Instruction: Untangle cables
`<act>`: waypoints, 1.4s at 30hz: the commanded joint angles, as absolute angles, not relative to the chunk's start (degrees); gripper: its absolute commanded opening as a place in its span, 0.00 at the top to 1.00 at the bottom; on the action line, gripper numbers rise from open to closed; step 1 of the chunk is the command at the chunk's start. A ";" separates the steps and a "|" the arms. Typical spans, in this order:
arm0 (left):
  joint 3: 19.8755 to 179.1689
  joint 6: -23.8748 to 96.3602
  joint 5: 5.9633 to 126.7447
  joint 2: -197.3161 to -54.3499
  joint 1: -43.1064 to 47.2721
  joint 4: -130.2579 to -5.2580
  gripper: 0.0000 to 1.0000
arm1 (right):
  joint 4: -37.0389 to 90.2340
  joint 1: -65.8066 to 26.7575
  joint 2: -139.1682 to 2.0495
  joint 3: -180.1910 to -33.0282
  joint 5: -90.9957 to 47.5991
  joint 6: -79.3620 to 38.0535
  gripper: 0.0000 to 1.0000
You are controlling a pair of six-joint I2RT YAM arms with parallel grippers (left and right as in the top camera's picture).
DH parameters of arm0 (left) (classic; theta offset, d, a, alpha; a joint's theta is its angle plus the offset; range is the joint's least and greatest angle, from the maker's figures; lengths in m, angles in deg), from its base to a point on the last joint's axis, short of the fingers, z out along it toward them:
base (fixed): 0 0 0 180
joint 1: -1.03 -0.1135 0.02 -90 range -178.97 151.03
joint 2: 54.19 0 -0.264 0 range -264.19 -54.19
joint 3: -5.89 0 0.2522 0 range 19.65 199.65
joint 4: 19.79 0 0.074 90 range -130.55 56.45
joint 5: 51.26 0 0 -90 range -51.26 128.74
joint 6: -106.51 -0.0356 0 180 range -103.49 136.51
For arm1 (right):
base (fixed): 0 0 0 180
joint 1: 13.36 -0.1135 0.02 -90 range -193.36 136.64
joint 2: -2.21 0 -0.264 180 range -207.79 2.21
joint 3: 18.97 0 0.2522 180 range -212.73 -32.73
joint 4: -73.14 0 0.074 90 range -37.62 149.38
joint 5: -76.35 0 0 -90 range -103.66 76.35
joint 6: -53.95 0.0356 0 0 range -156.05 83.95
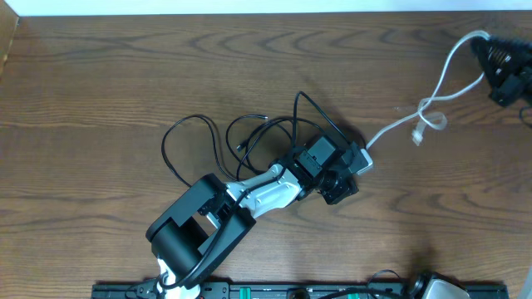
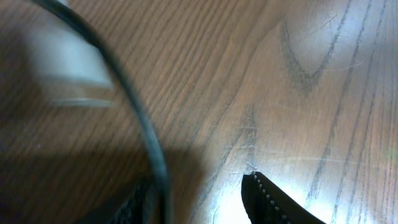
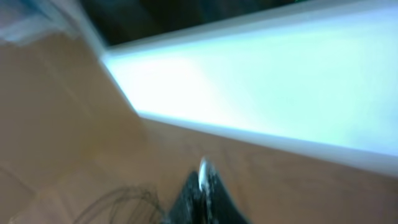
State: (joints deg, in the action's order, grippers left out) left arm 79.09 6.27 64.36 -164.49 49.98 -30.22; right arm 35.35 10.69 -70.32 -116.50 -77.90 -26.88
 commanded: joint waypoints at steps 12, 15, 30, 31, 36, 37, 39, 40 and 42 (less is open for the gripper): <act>79.00 6.75 65.09 -165.43 49.98 -31.33 0.51 | 105.34 12.11 -66.56 -117.07 -98.80 37.68 0.99; 79.00 6.75 65.09 -165.43 49.98 -32.05 0.51 | 104.73 13.88 -66.80 -117.07 -99.54 37.68 0.99; 79.00 6.77 65.11 -165.43 49.98 -33.34 0.52 | 103.72 26.08 -74.34 -117.05 -103.02 37.40 0.99; 79.00 6.79 65.11 -165.43 49.98 -33.56 0.52 | 103.72 26.91 -75.39 -117.05 -103.00 37.38 0.99; 79.00 7.62 65.11 -165.43 49.98 -34.22 0.55 | 103.33 31.46 -84.37 -117.05 -102.27 37.66 0.99; 79.00 7.86 65.09 -165.43 49.98 -34.22 0.55 | 102.82 31.81 -85.97 -117.05 -102.01 37.77 0.99; 79.00 7.88 65.09 -165.43 49.98 -34.22 0.55 | 101.58 32.20 -89.42 -117.05 -101.03 38.67 0.99; 79.00 7.88 65.11 -165.43 49.98 -34.22 0.55 | 101.62 32.20 -90.25 -117.05 -100.70 38.99 0.99; 79.00 8.30 65.11 -165.43 49.98 -34.33 0.55 | 101.58 32.05 -91.96 -117.05 -98.51 39.71 0.98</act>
State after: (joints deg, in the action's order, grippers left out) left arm 79.09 7.38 64.36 -164.51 50.00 -33.96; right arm 101.32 31.83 -90.49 -116.98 -101.55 37.88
